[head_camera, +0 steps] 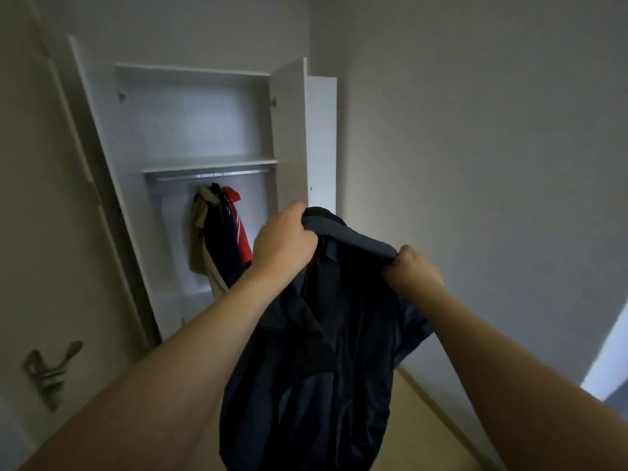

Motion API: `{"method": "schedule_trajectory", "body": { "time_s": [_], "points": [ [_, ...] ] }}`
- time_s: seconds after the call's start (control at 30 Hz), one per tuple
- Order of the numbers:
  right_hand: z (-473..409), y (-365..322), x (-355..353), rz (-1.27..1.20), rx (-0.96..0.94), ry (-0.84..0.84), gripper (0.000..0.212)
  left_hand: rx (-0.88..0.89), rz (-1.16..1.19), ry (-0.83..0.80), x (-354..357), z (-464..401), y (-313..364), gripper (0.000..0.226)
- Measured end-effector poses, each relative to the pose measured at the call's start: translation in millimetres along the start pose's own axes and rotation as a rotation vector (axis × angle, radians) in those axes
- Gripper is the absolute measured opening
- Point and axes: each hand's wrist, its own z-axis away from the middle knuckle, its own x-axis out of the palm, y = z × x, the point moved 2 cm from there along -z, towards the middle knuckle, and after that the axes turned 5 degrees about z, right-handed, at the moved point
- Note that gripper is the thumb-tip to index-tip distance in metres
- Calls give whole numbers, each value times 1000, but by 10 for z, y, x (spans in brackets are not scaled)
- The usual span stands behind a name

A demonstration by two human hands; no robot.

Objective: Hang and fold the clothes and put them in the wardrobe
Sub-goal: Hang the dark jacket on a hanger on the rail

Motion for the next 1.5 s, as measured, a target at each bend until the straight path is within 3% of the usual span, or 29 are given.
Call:
{"method": "schedule_trajectory", "body": {
  "time_s": [0.27,0.47,0.57,0.67,0.77,0.9,1.0,1.1,1.17,1.2,1.27,1.33,1.5],
  "points": [
    [-1395,-1560,895,-634,-128,-72,26,-241,108,15,-35,-1589,-1941,12],
    [-2489,-2604,1471,-651,-222,-121,25,-289,233,-80,-32,-2501,-3461,19],
    [-2993,-3140,1760,-756,-177,-169,28,-351,331,-168,28,-2955,-3967,14],
    [-3473,-3562,2031,-849,-161,-239,28,-385,457,-156,108,-3423,-4360,13],
    [-3989,-3807,2353,-887,-73,-292,21,-417,451,-193,255,-3854,-4820,9],
    [-4796,-4130,2939,-988,14,-402,28,-447,348,-389,438,-4433,-5468,23],
    [-5393,-4466,3409,-982,16,-462,35,-532,338,-627,545,-4851,-6041,36],
    [-5883,-4789,3772,-1049,15,-542,27,-671,620,-814,498,-5132,-6620,59],
    [-6215,-5015,3990,-1138,55,-582,25,-793,811,-750,452,-5368,-7065,72],
    [-6383,-5143,4101,-1185,81,-598,26,-858,782,-665,428,-5507,-7304,70],
    [-6676,-5433,4295,-1232,120,-638,24,-956,496,-452,381,-5814,-7784,51],
    [-6913,-5726,4508,-1232,159,-705,22,-1038,204,-338,361,-6129,-8232,37],
    [-7508,-6327,5135,-1084,124,-773,24,-1109,-54,-243,358,-7013,-9200,41]
  ]
}}
